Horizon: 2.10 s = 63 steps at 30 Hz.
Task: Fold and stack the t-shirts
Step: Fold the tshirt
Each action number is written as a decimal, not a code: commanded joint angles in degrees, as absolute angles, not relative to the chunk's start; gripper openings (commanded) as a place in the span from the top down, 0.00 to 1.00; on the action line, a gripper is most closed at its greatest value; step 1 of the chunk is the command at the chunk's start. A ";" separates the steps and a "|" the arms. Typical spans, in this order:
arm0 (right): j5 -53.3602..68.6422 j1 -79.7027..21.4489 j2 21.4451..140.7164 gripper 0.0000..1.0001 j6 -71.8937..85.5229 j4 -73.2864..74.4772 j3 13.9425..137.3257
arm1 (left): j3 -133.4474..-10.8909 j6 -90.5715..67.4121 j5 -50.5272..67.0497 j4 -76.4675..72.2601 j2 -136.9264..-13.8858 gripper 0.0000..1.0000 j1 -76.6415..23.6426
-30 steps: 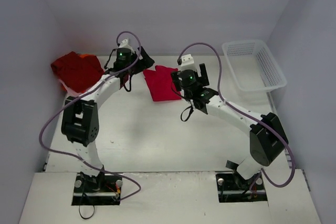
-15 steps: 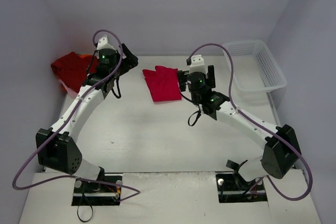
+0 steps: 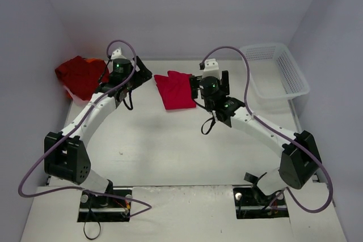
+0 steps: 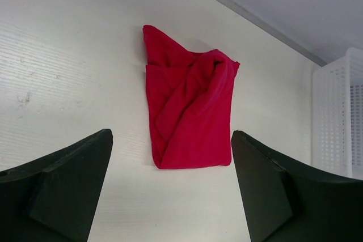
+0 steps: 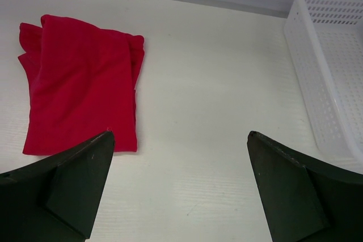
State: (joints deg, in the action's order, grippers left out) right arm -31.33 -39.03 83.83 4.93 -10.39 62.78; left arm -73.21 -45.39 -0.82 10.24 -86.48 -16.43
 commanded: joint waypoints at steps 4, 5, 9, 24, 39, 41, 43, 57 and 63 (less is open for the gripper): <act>-29.54 -38.67 86.74 0.00 7.82 -12.30 67.67 | -72.07 -45.97 0.00 7.03 -82.89 0.20 -16.17; -29.36 -38.67 86.92 0.00 8.00 -12.22 67.94 | -71.46 -45.44 -0.09 6.68 -82.27 0.20 -16.08; -29.79 -38.67 87.97 0.00 7.74 -11.26 69.17 | -71.54 -45.53 0.00 7.12 -82.35 0.20 -15.47; -26.54 -36.91 92.73 0.00 11.86 -11.07 72.60 | -77.43 -49.75 13.70 -6.83 -92.28 0.20 -17.83; -26.98 -34.81 89.21 0.00 11.60 -10.72 70.31 | -88.15 -56.34 27.95 -21.88 -116.01 0.20 -22.67; -26.81 -34.72 89.47 0.00 11.60 -10.72 70.31 | -88.07 -57.56 28.30 -23.37 -116.89 0.20 -22.76; -26.63 -34.72 89.65 0.00 11.34 -10.72 70.31 | -88.15 -58.18 28.74 -25.57 -118.03 0.20 -22.68; -25.93 -34.28 88.77 0.00 11.16 -10.72 69.17 | -87.63 -52.13 23.03 -18.73 -116.37 0.20 -23.12; -25.66 -34.28 88.07 0.00 11.16 -10.55 68.29 | -89.12 -50.63 20.04 -15.30 -118.47 0.20 -21.28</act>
